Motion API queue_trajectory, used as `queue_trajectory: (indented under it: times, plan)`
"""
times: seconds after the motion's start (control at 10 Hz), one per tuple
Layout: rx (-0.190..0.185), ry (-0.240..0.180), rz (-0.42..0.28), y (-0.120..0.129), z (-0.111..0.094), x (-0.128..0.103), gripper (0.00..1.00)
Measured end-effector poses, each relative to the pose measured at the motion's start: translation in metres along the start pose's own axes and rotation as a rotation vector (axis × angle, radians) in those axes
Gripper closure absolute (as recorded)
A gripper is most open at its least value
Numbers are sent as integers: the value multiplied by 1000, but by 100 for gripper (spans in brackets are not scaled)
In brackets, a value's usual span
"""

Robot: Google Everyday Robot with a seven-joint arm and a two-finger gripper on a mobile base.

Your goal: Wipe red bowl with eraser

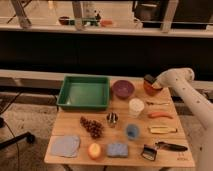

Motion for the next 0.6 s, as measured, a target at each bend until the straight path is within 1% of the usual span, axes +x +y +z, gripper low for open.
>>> queue_trajectory:
  times: [0.1,0.3,0.4,0.6]
  plan:
    - [-8,-4,-7,9,-8,-1,91]
    - [-17,-3,-18,19,-16,-3,91]
    - [-16,9,-21,26,-25,2,91]
    - [-5,30,-9,25,-33,14,91]
